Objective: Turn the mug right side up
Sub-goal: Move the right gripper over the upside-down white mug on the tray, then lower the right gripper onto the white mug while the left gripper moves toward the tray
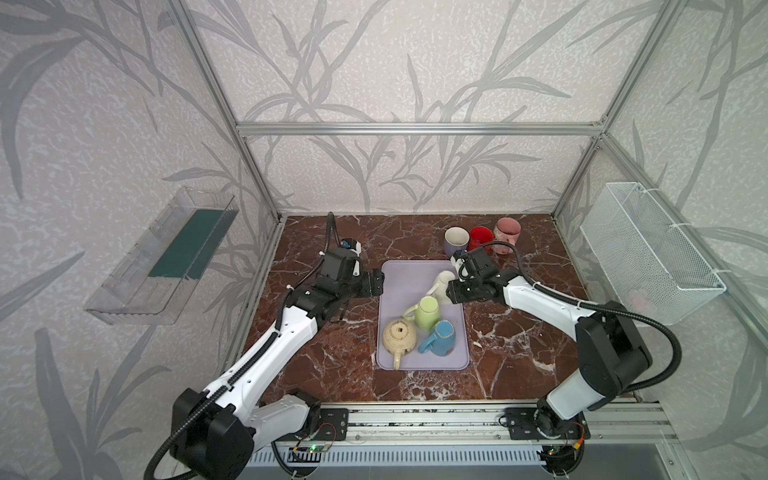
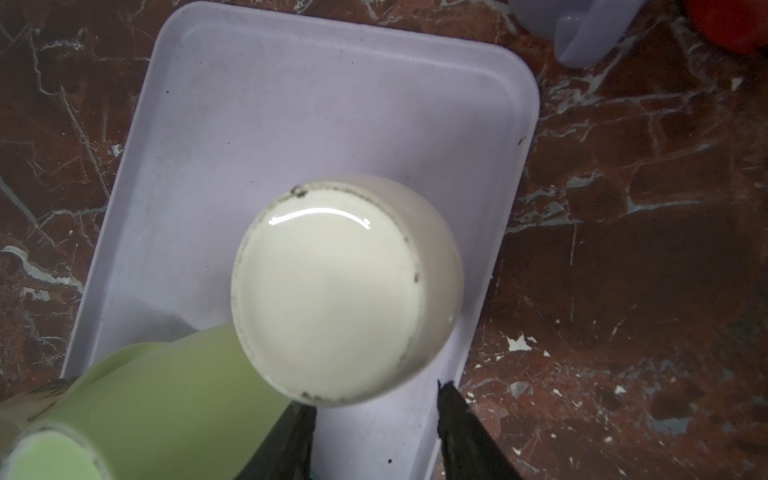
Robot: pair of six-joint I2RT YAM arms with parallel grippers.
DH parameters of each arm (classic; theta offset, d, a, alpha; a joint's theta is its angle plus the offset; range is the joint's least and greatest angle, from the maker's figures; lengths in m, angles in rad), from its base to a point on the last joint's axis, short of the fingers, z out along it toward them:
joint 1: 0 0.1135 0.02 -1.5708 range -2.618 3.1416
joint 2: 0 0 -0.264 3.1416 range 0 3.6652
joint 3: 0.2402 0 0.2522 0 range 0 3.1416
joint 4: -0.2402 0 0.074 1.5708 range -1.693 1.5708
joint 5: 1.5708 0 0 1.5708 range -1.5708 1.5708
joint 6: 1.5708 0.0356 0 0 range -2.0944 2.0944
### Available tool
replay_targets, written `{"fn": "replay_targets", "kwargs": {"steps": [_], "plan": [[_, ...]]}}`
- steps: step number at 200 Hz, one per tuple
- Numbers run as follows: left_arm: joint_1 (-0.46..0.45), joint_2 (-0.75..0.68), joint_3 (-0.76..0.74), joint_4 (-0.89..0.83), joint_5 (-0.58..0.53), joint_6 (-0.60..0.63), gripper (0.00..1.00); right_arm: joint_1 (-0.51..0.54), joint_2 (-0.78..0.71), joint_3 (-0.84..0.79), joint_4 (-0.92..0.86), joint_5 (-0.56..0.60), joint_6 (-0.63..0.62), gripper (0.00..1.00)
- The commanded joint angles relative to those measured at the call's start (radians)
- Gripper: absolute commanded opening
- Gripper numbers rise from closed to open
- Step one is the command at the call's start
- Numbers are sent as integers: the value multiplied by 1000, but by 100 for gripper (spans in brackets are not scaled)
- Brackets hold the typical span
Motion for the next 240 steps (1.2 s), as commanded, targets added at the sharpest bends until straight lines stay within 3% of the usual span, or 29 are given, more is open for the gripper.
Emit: {"fn": "replay_targets", "kwargs": {"steps": [1,109,162,175,240], "plan": [[6,3,3,3,-5,6,95,3,30,49,-1,17,0,48],[7,22,4,3,5,6,95,-33,167,177,-10,26,-12,48],[6,63,11,-3,17,16,91,-43,202,208,-7,19,-11,48],[6,83,20,-7,22,21,87,-45,195,200,-7,17,-11,48],[4,329,235,-133,118,23,47,-54,110,105,26,31,-8,48]]}}
